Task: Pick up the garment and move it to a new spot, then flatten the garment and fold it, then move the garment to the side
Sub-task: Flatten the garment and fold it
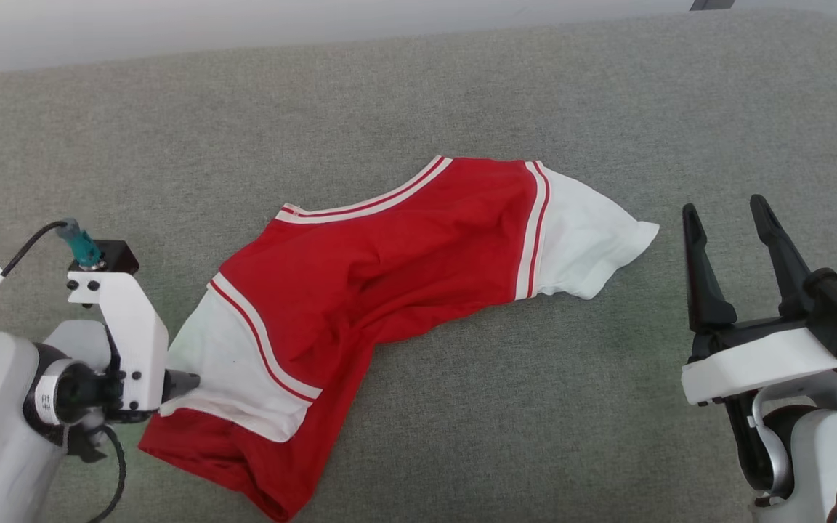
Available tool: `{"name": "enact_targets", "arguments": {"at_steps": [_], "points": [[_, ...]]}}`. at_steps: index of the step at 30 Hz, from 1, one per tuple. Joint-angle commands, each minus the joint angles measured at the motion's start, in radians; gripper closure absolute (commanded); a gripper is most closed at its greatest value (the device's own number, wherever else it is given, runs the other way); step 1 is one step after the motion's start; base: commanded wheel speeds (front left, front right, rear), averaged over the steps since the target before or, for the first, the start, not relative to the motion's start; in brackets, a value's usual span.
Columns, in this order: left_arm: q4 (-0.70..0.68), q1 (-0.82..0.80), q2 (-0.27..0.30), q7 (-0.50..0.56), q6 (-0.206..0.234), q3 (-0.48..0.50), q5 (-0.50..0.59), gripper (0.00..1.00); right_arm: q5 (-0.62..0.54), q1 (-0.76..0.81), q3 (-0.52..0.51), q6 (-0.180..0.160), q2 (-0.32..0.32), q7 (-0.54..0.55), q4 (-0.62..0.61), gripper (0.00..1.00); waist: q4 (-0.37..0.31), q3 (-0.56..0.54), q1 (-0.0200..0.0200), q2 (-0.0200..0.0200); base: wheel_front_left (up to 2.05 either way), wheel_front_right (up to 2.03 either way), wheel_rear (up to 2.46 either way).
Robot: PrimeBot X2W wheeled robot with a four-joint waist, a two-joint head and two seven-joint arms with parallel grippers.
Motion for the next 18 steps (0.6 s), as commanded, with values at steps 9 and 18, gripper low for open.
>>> {"name": "enact_targets", "arguments": {"at_steps": [9, 18], "points": [[0.204, -0.085, -0.051, -0.054, -0.046, 0.002, -0.002, 1.0, -0.002, -0.023, -0.003, 0.0, 0.001, 0.002, 0.002, 0.0, 0.001, 0.011, 0.0, 0.0, 0.0, 0.0, 0.0], [0.208, -0.178, 0.047, -0.11, -0.052, 0.063, 0.023, 1.0, -0.01, -0.008, -0.021, 0.0, 0.001, 0.01, -0.013, 0.0, 0.013, 0.007, 0.0, 0.0, 0.0, 0.0, 0.0]]}}
